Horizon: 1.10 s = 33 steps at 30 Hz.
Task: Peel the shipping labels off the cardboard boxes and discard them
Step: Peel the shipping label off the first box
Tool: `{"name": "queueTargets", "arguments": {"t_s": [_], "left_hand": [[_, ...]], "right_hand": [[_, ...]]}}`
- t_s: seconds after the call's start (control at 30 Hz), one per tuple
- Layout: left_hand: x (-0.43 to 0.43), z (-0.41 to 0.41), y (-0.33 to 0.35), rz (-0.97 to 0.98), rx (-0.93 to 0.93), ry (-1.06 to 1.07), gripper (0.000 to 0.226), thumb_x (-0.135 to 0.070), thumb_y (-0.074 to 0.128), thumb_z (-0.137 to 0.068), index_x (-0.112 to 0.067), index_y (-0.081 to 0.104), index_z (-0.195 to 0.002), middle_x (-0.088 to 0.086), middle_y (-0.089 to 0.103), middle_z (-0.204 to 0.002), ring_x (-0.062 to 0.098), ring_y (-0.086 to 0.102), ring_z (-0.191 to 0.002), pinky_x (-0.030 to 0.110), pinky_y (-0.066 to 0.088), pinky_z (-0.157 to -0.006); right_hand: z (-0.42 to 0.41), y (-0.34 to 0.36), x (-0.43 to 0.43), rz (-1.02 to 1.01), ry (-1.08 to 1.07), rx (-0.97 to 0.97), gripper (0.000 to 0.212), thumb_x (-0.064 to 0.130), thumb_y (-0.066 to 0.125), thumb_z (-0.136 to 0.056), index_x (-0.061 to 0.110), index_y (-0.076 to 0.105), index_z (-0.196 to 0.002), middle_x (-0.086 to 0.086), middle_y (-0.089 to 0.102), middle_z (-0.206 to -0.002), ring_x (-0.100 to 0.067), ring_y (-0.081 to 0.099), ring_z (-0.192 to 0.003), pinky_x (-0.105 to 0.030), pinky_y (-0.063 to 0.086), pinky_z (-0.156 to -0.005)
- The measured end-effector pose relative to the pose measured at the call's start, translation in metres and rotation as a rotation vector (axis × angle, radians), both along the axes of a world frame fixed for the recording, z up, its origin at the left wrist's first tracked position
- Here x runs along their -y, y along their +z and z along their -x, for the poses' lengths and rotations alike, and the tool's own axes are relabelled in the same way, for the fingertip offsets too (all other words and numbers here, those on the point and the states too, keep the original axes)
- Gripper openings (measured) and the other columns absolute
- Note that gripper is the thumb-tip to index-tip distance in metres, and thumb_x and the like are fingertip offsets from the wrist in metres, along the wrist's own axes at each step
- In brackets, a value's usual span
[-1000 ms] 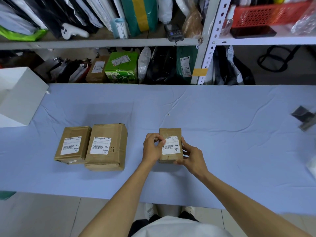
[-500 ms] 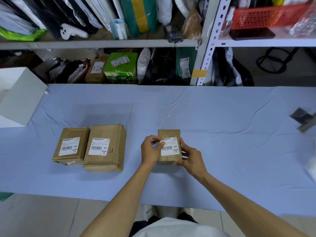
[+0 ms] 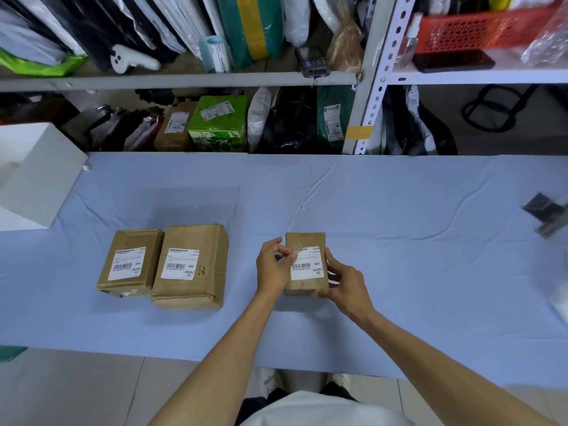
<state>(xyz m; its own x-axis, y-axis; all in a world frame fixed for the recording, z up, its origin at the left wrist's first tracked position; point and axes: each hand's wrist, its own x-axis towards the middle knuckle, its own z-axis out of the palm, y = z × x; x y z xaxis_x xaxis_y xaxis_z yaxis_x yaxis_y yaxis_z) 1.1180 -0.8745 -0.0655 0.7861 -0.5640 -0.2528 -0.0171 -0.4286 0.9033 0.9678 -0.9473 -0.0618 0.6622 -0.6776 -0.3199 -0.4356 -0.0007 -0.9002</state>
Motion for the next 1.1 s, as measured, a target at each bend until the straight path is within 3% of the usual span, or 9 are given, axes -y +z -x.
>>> {"name": "queueTargets", "arguments": {"t_s": [0.1,0.2,0.5,0.67,0.87,1.1], "left_hand": [[-0.0001,-0.0001,0.0002,0.022,0.002,-0.014,0.007,-0.002,0.068,-0.083,-0.004,0.063,-0.079,-0.001,0.055,-0.133,0.022,0.059,-0.11,0.017,0.049,-0.083],[-0.001,-0.0014,-0.0001,0.038,-0.02,-0.039,0.009,-0.002,0.069,-0.082,-0.004,0.062,-0.077,0.0,0.058,-0.131,0.024,0.061,-0.109,0.03,0.053,-0.089],[-0.0016,-0.0019,-0.005,0.032,-0.06,-0.045,0.012,-0.004,0.071,-0.081,-0.009,0.065,-0.072,-0.001,0.057,-0.135,0.023,0.062,-0.109,0.042,0.053,-0.094],[-0.0019,-0.0023,-0.0056,0.005,-0.059,-0.065,0.006,-0.006,0.071,-0.082,-0.004,0.067,-0.078,-0.004,0.055,-0.136,0.022,0.061,-0.107,0.041,0.055,-0.09],[-0.0035,-0.0045,-0.0051,-0.01,-0.051,-0.081,0.008,-0.007,0.071,-0.082,0.0,0.068,-0.082,-0.004,0.055,-0.137,0.02,0.06,-0.106,0.034,0.056,-0.087],[-0.007,-0.0033,-0.0068,-0.003,-0.073,-0.066,0.008,-0.007,0.072,-0.081,-0.009,0.067,-0.075,-0.003,0.054,-0.138,0.023,0.06,-0.111,0.042,0.054,-0.092]], "right_hand": [[-0.0001,-0.0006,0.0002,-0.002,-0.003,0.005,0.092,-0.008,0.074,-0.067,0.022,0.037,-0.145,0.019,0.065,-0.106,-0.014,0.065,-0.101,-0.015,0.055,-0.074],[0.0011,-0.0018,0.0005,0.001,-0.002,0.005,0.093,-0.007,0.075,-0.066,0.022,0.037,-0.146,0.016,0.066,-0.108,-0.014,0.066,-0.102,-0.018,0.056,-0.074],[0.0005,-0.0041,0.0006,0.001,-0.008,-0.001,0.094,-0.005,0.077,-0.065,0.019,0.037,-0.146,0.013,0.064,-0.114,-0.01,0.064,-0.102,-0.015,0.055,-0.073],[-0.001,-0.006,0.0,0.021,-0.036,0.014,0.096,0.004,0.083,-0.062,0.022,0.039,-0.145,0.005,0.062,-0.123,-0.014,0.058,-0.112,-0.021,0.057,-0.075],[-0.0028,-0.004,-0.0002,0.024,-0.04,0.059,0.088,0.002,0.086,-0.061,0.026,0.044,-0.135,0.01,0.059,-0.119,-0.006,0.062,-0.099,-0.014,0.054,-0.068],[-0.0026,-0.008,-0.0018,0.018,-0.043,0.065,0.089,0.006,0.087,-0.06,0.029,0.045,-0.134,0.013,0.055,-0.125,-0.008,0.056,-0.109,-0.019,0.052,-0.075]]}}
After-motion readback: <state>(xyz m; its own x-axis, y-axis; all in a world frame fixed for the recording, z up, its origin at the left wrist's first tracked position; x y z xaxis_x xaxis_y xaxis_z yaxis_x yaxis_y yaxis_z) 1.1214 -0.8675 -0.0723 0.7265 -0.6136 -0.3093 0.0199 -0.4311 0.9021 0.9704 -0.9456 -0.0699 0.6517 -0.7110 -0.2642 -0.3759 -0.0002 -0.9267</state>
